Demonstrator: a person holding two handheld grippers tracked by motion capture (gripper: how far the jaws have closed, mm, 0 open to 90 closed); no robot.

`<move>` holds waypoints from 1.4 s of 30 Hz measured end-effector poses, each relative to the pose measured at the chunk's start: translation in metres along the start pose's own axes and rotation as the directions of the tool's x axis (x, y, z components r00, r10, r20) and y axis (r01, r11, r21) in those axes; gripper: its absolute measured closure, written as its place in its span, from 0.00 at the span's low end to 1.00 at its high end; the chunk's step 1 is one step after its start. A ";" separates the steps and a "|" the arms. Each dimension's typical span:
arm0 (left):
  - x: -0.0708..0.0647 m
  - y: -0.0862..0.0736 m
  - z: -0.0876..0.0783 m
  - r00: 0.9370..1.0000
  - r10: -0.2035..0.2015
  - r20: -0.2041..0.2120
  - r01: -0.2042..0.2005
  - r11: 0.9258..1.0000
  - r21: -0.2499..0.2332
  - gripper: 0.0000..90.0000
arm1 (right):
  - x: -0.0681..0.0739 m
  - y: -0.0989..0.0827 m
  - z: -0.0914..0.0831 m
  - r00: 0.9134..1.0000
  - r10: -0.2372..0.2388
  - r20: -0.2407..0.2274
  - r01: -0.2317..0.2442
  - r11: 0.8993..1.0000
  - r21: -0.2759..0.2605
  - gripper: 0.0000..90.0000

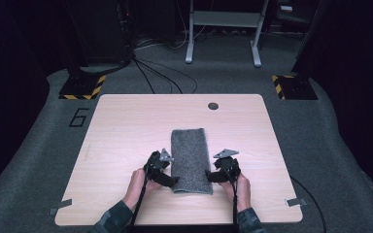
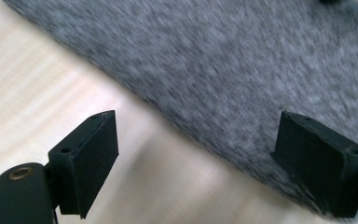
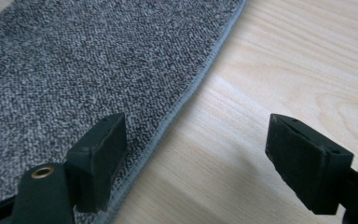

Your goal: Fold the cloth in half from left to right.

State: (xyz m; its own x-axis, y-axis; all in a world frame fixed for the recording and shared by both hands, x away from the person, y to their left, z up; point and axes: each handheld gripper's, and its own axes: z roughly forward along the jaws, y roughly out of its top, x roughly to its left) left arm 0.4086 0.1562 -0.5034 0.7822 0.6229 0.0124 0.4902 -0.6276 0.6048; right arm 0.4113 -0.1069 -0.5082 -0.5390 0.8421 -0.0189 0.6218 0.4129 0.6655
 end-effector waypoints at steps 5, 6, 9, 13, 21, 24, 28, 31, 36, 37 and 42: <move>-0.006 -0.007 0.003 1.000 0.026 -0.016 -0.026 0.999 0.022 0.15 | 0.002 -0.001 0.003 1.000 -0.003 0.010 0.003 1.000 0.005 0.23; -0.005 -0.008 0.004 1.000 0.020 -0.012 -0.020 1.000 0.015 0.14 | 0.004 -0.001 0.003 1.000 -0.003 0.007 0.003 1.000 0.014 0.23; -0.004 -0.011 0.003 1.000 0.019 -0.009 -0.019 1.000 0.009 0.14 | 0.004 -0.003 0.005 1.000 -0.010 0.008 0.010 1.000 0.012 0.23; -0.005 -0.015 0.002 1.000 0.012 -0.008 -0.012 1.000 -0.001 0.14 | 0.006 -0.007 0.003 1.000 0.005 -0.001 -0.005 1.000 0.012 0.23; -0.009 -0.026 -0.006 1.000 0.003 -0.011 -0.003 1.000 -0.004 0.14 | 0.013 -0.014 0.001 0.999 0.007 -0.033 -0.007 1.000 -0.010 0.23; -0.007 -0.031 -0.008 1.000 0.002 0.011 -0.002 1.000 -0.014 0.14 | 0.015 -0.015 0.001 0.999 -0.001 -0.045 0.000 1.000 -0.011 0.20; -0.003 -0.033 -0.010 1.000 -0.018 0.022 0.018 1.000 -0.019 0.12 | 0.012 -0.013 0.002 0.997 -0.019 -0.074 0.018 1.000 -0.005 0.17; 0.003 -0.031 -0.013 0.999 -0.026 0.024 0.027 0.999 -0.029 0.08 | 0.009 -0.011 0.001 0.995 -0.004 -0.096 0.002 1.000 -0.019 0.16; 0.021 -0.021 -0.018 0.999 -0.052 0.003 0.052 0.997 -0.048 0.06 | -0.001 0.003 -0.001 0.994 -0.003 -0.107 -0.001 0.999 -0.037 0.15; 0.025 -0.019 -0.019 0.999 -0.054 -0.001 0.054 0.997 -0.047 0.05 | -0.004 0.006 0.000 0.995 -0.010 -0.104 0.006 0.999 -0.039 0.15; 0.043 -0.006 -0.019 0.997 -0.078 -0.021 0.077 0.995 -0.065 0.00 | -0.013 0.025 0.003 0.989 0.005 -0.145 -0.010 0.999 -0.035 0.15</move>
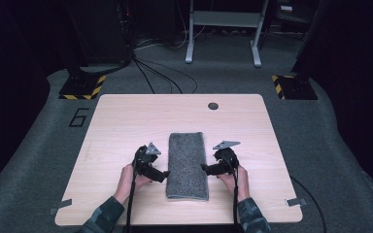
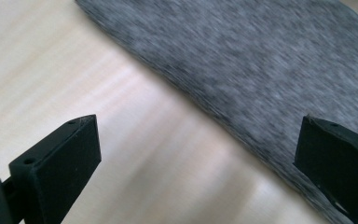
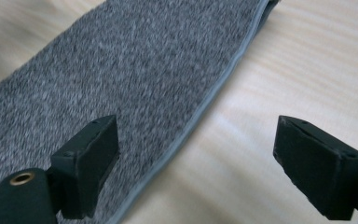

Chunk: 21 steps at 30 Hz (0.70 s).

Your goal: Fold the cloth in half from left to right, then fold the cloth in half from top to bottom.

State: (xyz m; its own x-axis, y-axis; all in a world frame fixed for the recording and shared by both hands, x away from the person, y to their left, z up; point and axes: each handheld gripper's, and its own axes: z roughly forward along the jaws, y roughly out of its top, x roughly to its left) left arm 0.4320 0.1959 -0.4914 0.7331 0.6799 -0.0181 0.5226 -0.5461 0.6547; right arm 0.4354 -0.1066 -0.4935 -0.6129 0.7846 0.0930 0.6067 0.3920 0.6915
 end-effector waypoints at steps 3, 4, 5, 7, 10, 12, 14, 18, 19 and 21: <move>0.012 0.008 0.002 1.000 -0.025 -0.001 0.025 0.999 -0.019 0.00 | -0.005 0.011 0.003 1.000 -0.021 0.000 0.021 1.000 -0.005 0.14; 0.015 0.011 0.004 1.000 -0.031 -0.004 0.031 0.999 -0.028 0.00 | -0.007 0.015 0.004 1.000 -0.025 0.000 0.025 1.000 -0.001 0.14; 0.020 0.016 0.005 1.000 -0.027 -0.013 0.027 0.999 -0.040 0.00 | -0.008 0.018 0.006 1.000 -0.023 -0.004 0.023 1.000 -0.003 0.14; 0.027 0.024 0.007 0.999 -0.034 -0.022 0.033 0.998 -0.054 0.00 | -0.012 0.026 0.011 1.000 -0.026 -0.007 0.026 1.000 0.002 0.13; 0.036 0.032 0.010 0.999 -0.041 -0.034 0.039 0.997 -0.061 0.00 | -0.020 0.034 0.015 1.000 -0.018 -0.008 0.018 1.000 0.000 0.12; 0.040 0.037 0.013 0.998 -0.049 -0.040 0.046 0.997 -0.066 0.00 | -0.024 0.038 0.018 1.000 -0.013 -0.006 0.013 1.000 -0.006 0.13; 0.044 0.042 0.016 0.998 -0.048 -0.049 0.045 0.997 -0.061 0.00 | -0.028 0.043 0.021 1.000 -0.010 -0.001 0.010 1.000 -0.001 0.13; 0.052 0.052 0.024 0.996 -0.041 -0.075 0.037 0.998 -0.046 0.00 | -0.036 0.056 0.028 1.000 -0.004 0.013 0.004 1.000 -0.003 0.15; 0.053 0.054 0.025 0.996 -0.036 -0.077 0.033 0.999 -0.033 0.00 | -0.037 0.059 0.030 1.000 0.002 0.017 -0.002 1.000 0.004 0.15; 0.056 0.058 0.029 0.997 -0.042 -0.068 0.039 0.999 -0.036 0.00 | -0.039 0.065 0.034 1.000 0.007 0.025 -0.007 1.000 0.005 0.15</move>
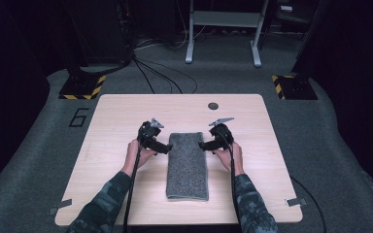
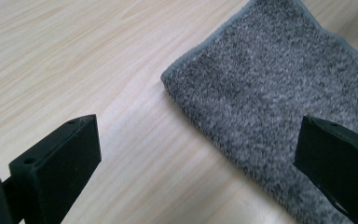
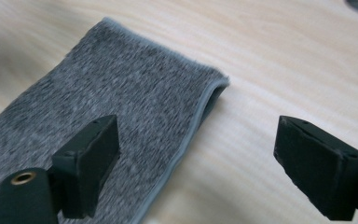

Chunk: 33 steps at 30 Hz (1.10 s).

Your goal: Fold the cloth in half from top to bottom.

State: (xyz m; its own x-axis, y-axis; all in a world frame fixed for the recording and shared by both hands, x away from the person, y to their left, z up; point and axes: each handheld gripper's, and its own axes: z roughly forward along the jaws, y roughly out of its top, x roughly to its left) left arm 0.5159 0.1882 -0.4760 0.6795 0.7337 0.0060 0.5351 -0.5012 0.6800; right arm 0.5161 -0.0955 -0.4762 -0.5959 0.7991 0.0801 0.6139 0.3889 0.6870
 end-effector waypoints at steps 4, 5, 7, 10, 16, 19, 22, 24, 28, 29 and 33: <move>0.007 0.004 0.009 0.999 -0.035 0.020 0.035 0.999 0.002 0.01 | -0.003 0.010 0.007 1.000 -0.002 -0.005 0.002 1.000 0.003 0.16; 0.009 0.005 0.011 0.998 -0.054 0.031 0.054 0.999 0.000 0.01 | -0.003 0.012 0.009 1.000 0.006 -0.002 -0.006 1.000 0.004 0.16; 0.013 0.007 0.015 0.997 -0.068 0.043 0.069 0.998 -0.010 0.00 | -0.005 0.016 0.015 1.000 0.003 -0.013 -0.003 1.000 0.009 0.17; 0.018 0.010 0.023 0.994 -0.094 0.056 0.094 0.996 -0.001 0.00 | -0.009 0.021 0.022 1.000 0.019 -0.001 -0.019 1.000 0.014 0.18; 0.022 0.013 0.041 0.991 -0.117 0.064 0.117 0.993 0.005 0.09 | -0.017 0.025 0.034 0.999 0.047 0.005 -0.048 0.998 0.030 0.27; 0.024 0.013 0.046 0.991 -0.121 0.065 0.121 0.993 0.000 0.13 | -0.017 0.026 0.039 0.999 0.040 0.032 -0.041 0.998 0.039 0.34; 0.025 0.015 0.052 0.991 -0.124 0.052 0.124 0.992 0.004 0.20 | -0.017 0.024 0.047 0.997 0.047 0.056 -0.049 0.998 0.050 0.43; 0.024 0.017 0.055 0.994 -0.110 0.022 0.110 0.994 0.008 0.27 | -0.019 0.023 0.050 0.997 0.054 0.055 -0.057 0.997 0.048 0.50; 0.020 0.019 0.061 0.996 -0.086 0.001 0.086 0.996 0.032 0.34 | -0.022 0.023 0.057 0.997 0.061 0.043 -0.063 0.996 0.064 0.59; 0.020 0.018 0.063 0.996 -0.088 0.007 0.088 0.995 0.039 0.35 | -0.022 0.023 0.058 0.997 0.068 0.042 -0.071 0.995 0.066 0.61; 0.019 0.018 0.063 0.997 -0.075 0.002 0.075 0.997 0.035 0.43 | -0.019 0.023 0.062 0.998 0.049 0.039 -0.052 0.996 0.071 0.67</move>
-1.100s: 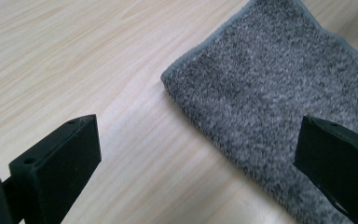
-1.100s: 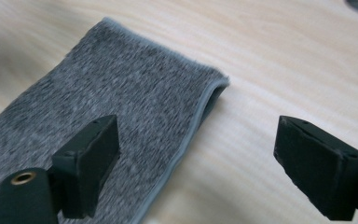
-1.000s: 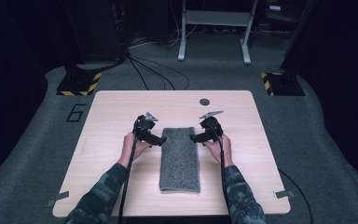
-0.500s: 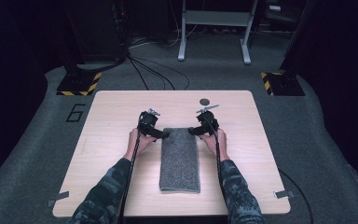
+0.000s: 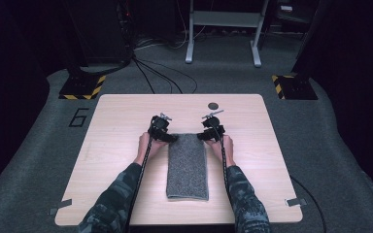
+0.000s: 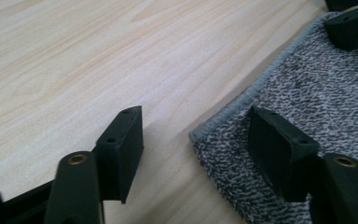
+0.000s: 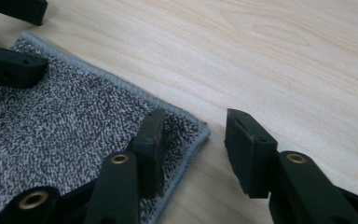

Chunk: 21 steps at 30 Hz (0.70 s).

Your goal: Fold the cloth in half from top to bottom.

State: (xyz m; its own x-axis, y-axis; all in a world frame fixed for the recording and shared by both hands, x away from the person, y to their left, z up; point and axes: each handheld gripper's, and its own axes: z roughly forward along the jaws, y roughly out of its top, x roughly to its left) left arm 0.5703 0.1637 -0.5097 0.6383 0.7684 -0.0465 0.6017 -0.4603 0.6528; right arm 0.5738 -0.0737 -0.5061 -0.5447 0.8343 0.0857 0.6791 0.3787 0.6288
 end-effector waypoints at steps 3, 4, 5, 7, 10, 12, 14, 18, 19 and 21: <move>-0.003 0.001 -0.001 0.999 0.034 -0.008 -0.033 0.999 0.022 0.47 | 0.002 0.001 0.001 1.000 -0.024 0.006 0.024 1.000 0.003 0.71; -0.006 0.001 -0.001 0.999 0.050 -0.020 -0.050 0.999 0.023 0.51 | 0.004 0.001 0.001 0.999 -0.033 0.018 0.033 0.999 0.005 0.74; -0.006 0.001 -0.001 0.999 0.050 -0.020 -0.050 0.999 0.023 0.52 | 0.004 0.001 0.001 0.999 -0.033 0.018 0.033 0.999 0.005 0.74; -0.005 0.000 0.000 0.999 0.046 -0.013 -0.045 0.999 0.008 0.53 | 0.005 0.001 0.001 0.998 -0.054 0.014 0.054 0.999 0.002 0.79; -0.004 0.000 0.000 0.999 0.046 -0.009 -0.046 0.999 0.006 0.55 | 0.006 0.000 0.002 0.999 -0.048 0.009 0.048 0.999 -0.004 0.82; -0.004 -0.001 0.000 0.999 0.046 -0.008 -0.046 0.999 -0.001 0.55 | 0.006 0.002 0.002 0.999 -0.051 0.012 0.051 0.999 0.013 0.82; -0.004 -0.001 0.000 0.999 0.045 -0.013 -0.045 0.999 -0.008 0.56 | 0.007 0.003 0.002 0.999 -0.049 0.008 0.049 0.999 0.021 0.83; -0.005 -0.002 0.000 0.999 0.044 -0.013 -0.044 0.999 -0.014 0.60 | 0.005 0.003 0.002 0.999 -0.032 -0.018 0.032 0.999 0.022 0.90; -0.005 -0.002 -0.001 0.999 0.045 -0.010 -0.045 0.999 -0.010 0.60 | 0.005 0.003 0.002 0.999 -0.026 -0.025 0.027 0.999 0.024 0.90; -0.006 -0.002 -0.001 0.999 0.046 -0.010 -0.046 0.999 -0.015 0.62 | 0.005 0.003 0.002 0.999 -0.022 -0.026 0.023 1.000 0.019 0.91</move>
State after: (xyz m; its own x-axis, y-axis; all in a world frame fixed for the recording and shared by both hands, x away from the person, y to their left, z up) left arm 0.5650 0.1607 -0.5104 0.6602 0.7510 -0.0089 0.5644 -0.4883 0.6656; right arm 0.5739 -0.0676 -0.5056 -0.5720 0.8151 0.0918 0.6760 0.4051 0.6155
